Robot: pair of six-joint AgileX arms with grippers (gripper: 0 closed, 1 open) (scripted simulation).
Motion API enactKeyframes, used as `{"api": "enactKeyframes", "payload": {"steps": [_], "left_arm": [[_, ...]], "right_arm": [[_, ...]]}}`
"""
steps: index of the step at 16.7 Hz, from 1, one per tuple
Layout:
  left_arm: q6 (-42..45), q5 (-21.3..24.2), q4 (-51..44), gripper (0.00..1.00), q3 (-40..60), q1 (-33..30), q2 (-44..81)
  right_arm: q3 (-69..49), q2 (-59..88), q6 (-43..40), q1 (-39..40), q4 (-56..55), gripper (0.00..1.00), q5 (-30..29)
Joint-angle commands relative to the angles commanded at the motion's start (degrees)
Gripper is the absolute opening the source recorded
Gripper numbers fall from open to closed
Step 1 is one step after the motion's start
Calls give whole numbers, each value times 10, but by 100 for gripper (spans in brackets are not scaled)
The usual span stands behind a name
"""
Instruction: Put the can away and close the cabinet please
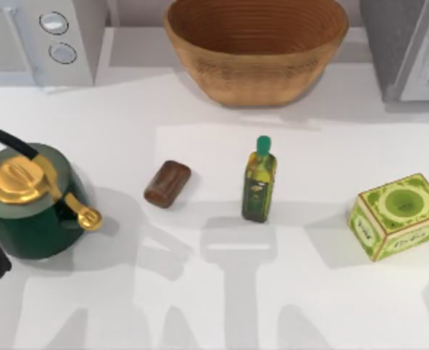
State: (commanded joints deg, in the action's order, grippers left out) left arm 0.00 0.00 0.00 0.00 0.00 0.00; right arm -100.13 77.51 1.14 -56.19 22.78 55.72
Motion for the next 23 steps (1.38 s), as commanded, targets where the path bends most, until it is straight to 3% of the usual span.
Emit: {"api": "enactKeyframes", "payload": {"steps": [5, 13, 16, 19, 23], "left_arm": [[0, 0, 0, 100, 0, 0, 0], [0, 0, 0, 100, 0, 0, 0], [0, 0, 0, 100, 0, 0, 0], [0, 0, 0, 100, 0, 0, 0], [0, 0, 0, 100, 0, 0, 0]], "right_arm": [[0, 19, -4, 169, 22, 100, -154], [5, 6, -2, 593, 37, 100, -583], [8, -12, 0, 718, 33, 100, -714], [13, -28, 0, 793, 28, 100, -792], [14, -34, 0, 816, 26, 100, -815]]}}
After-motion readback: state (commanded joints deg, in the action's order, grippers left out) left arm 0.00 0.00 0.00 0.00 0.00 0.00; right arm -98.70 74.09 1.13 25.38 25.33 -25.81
